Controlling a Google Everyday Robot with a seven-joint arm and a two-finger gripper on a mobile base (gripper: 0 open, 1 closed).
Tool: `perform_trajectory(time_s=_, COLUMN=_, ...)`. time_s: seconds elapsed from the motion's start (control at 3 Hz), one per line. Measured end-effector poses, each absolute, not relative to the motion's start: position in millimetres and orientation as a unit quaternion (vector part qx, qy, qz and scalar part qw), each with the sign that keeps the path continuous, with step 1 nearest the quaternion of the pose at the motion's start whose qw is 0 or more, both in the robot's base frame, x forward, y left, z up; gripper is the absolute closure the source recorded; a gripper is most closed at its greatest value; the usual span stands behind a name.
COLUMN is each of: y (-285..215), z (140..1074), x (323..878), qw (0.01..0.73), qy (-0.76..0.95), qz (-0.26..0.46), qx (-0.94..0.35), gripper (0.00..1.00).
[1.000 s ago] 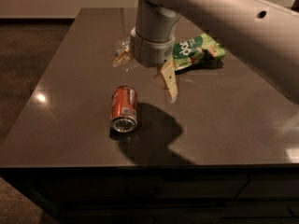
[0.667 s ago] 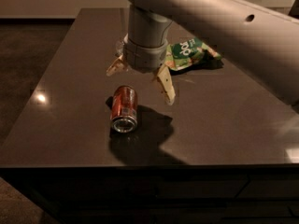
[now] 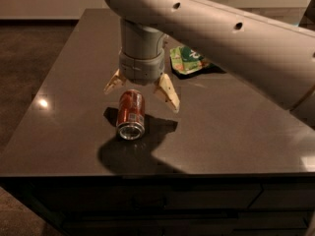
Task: Place coke can upright
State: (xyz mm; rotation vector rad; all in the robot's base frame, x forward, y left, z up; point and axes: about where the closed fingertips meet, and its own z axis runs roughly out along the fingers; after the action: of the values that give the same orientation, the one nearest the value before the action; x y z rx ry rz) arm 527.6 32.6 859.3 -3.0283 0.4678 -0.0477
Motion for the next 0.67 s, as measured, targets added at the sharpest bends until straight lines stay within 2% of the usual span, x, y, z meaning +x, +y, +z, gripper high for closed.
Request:
perform_trajectory(time_s=0.33, y=38.0, z=854.9, x=524.5, qw=0.03, qy=0.129, qz=-0.018, qx=-0.991, gripper=0.16)
perform_trajectory(time_s=0.67, y=41.4, z=853.7, x=523.1, qw=0.026, qy=0.115, qz=-0.018, qx=-0.993, gripper=0.4)
